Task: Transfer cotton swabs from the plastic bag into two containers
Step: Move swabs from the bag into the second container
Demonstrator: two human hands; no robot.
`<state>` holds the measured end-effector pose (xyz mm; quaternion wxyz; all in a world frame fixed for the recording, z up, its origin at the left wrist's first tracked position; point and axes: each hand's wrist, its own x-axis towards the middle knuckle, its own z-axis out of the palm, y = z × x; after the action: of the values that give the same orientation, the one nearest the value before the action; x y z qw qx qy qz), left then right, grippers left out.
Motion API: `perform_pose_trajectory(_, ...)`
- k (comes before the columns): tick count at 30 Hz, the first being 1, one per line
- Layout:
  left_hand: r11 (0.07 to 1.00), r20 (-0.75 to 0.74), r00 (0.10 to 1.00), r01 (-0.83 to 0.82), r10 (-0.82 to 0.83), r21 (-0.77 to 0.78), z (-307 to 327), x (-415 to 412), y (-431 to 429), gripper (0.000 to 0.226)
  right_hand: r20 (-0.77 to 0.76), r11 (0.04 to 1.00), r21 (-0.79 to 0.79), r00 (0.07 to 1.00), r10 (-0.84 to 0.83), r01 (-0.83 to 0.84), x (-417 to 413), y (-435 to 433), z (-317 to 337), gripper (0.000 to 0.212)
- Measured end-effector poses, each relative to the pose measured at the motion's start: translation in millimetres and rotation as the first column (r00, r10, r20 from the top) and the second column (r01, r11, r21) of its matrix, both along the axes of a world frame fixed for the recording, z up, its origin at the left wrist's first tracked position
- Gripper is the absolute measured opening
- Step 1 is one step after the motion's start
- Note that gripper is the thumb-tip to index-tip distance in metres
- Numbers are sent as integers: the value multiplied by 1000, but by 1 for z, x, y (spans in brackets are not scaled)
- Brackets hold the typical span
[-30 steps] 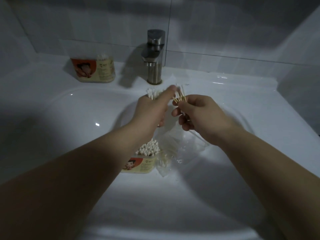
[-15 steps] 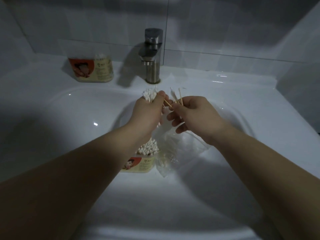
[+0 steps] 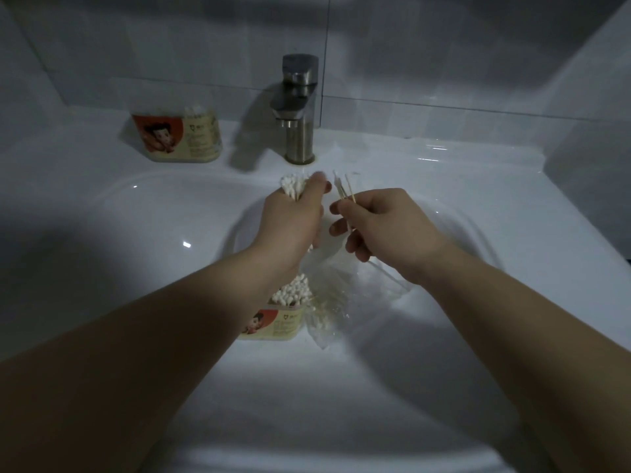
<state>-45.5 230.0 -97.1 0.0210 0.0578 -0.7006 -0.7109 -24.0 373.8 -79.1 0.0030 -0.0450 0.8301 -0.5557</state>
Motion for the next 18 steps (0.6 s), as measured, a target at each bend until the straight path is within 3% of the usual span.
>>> perform_pose_trajectory(5,997,-53,997,46,-50,-64,3,6,4,32,-22,997,48,998,58,-57,0,1,1,43)
perform_pose_trajectory(10,999,14,1000,16,-16,-29,3,2,2,35,24,996,10,996,89,-90,1,0,2,37)
perform_pose_trajectory(14,997,-13,997,82,-82,7,3,0,1,31,28,984,157,996,85,-88,3,-1,4,35)
perform_pose_trajectory(18,980,-74,980,176,-183,-95,4,5,4,26,-5,957,273,995,99,-94,7,0,6,41)
